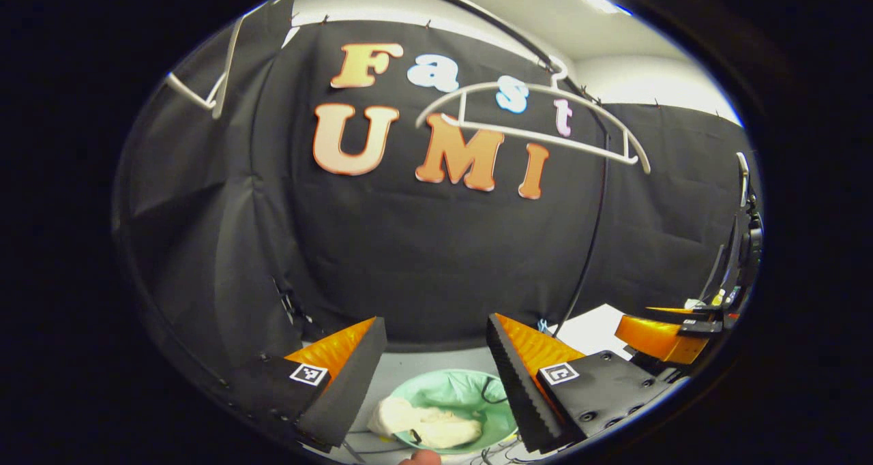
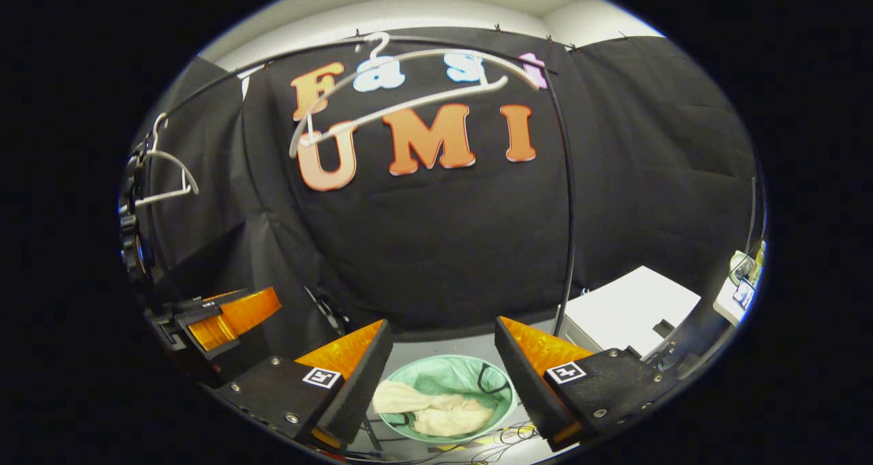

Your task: Grasp the clothes on the hanger with both hands and then place them into the laundry hamper below.

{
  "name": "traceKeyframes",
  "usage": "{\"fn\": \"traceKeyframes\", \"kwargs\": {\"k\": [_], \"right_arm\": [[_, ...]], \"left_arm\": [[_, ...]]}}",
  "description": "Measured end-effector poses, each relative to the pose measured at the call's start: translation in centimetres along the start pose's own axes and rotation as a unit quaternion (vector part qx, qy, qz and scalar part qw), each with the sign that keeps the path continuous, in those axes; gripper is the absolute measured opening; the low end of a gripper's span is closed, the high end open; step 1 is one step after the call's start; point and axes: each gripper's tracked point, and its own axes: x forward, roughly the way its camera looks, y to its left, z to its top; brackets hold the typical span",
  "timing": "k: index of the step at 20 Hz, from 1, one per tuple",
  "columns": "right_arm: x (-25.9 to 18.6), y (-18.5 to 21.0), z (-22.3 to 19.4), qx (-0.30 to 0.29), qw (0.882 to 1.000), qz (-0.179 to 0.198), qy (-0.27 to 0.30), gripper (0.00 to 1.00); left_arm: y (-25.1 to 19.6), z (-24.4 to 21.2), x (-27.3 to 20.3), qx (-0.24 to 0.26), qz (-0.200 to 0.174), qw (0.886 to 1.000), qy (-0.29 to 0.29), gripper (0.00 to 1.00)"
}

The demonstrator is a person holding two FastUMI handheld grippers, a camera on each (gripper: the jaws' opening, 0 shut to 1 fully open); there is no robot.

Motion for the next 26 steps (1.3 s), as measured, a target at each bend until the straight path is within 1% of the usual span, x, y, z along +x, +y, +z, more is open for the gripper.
{"fn": "traceKeyframes", "kwargs": {"k": [1, 3, 4, 6, 8, 9, 10, 11, 12, 14, 16, 17, 18, 19, 20, 21, 22, 23, 26], "right_arm": [[-0.4, 0.1, 1.8, -0.002, 1.0, 0.0, -0.018, 0.94], [-1.6, 0.0, 5.6, -0.011, 0.998, -0.001, -0.056, 0.94], [-2.0, 0.0, 7.0, -0.016, 0.998, -0.003, -0.068, 0.94], [-3.1, 0.2, 9.7, -0.017, 0.995, 0.002, -0.094, 0.94], [-4.3, 0.2, 11.9, -0.017, 0.993, 0.006, -0.119, 0.94], [-4.8, -0.1, 12.9, -0.022, 0.991, 0.004, -0.134, 0.94], [-5.5, -0.3, 13.9, -0.029, 0.989, 0.0, -0.146, 0.93], [-6.0, -0.8, 14.7, -0.038, 0.987, -0.005, -0.158, 0.93], [-6.7, -1.3, 15.4, -0.043, 0.984, -0.012, -0.17, 0.93], [-7.9, -1.6, 16.5, -0.046, 0.981, -0.015, -0.189, 0.94], [-8.6, -1.8, 16.8, -0.039, 0.979, -0.014, -0.197, 0.93], [-8.9, -1.9, 17.0, -0.036, 0.979, -0.013, -0.199, 0.97], [-9.1, -2.0, 17.1, -0.034, 0.979, -0.015, -0.2, 0.93], [-9.2, -2.3, 17.1, -0.033, 0.979, -0.016, -0.199, 0.94], [-9.3, -2.3, 17.0, -0.032, 0.979, -0.015, -0.199, 0.94], [-9.2, -2.3, 16.9, -0.031, 0.979, -0.014, -0.199, 0.94], [-9.1, -2.4, 16.8, -0.03, 0.98, -0.014, -0.198, 0.94], [-9.1, -2.5, 16.6, -0.028, 0.98, -0.014, -0.197, 0.94], [-8.7, -2.7, 16.1, -0.022, 0.981, -0.014, -0.191, 0.94]], "left_arm": [[0.2, 1.4, -0.1, -0.002, 0.002, 1.0, -0.017, 1.0], [0.4, 4.6, -1.1, -0.01, 0.002, 0.999, -0.05, 0.94], [0.6, 6.1, -1.7, -0.015, 0.003, 0.998, -0.063, 0.97], [0.6, 8.5, -2.4, -0.025, 0.005, 0.996, -0.089, 1.0], [0.7, 10.8, -2.8, -0.033, 0.008, 0.993, -0.111, 1.0], [0.6, 11.8, -3.0, -0.034, 0.008, 0.992, -0.123, 0.97], [0.5, 12.8, -3.0, -0.035, 0.007, 0.99, -0.134, 1.0], [0.4, 13.7, -3.1, -0.034, 0.007, 0.989, -0.144, 0.94], [0.4, 14.2, -3.4, -0.032, 0.009, 0.988, -0.15, 1.0], [0.3, 14.7, -4.3, -0.024, 0.011, 0.987, -0.16, 0.93], [-0.1, 15.2, -5.1, -0.016, 0.011, 0.985, -0.17, 0.93], [-0.3, 15.4, -5.4, -0.015, 0.009, 0.985, -0.173, 0.96], [-0.6, 15.6, -5.6, -0.017, 0.006, 0.984, -0.175, 0.97], [-0.9, 15.8, -5.8, -0.019, 0.001, 0.984, -0.176, 0.97], [-1.0, 15.8, -5.9, -0.021, -0.002, 0.984, -0.175, 0.94], [-1.0, 15.9, -5.9, -0.021, -0.003, 0.984, -0.175, 0.97], [-1.0, 16.0, -5.9, -0.02, -0.003, 0.984, -0.176, 0.93], [-1.0, 16.2, -5.9, -0.017, -0.004, 0.984, -0.177, 0.96], [-1.4, 16.4, -5.7, -0.011, -0.005, 0.983, -0.181, 0.96]]}}
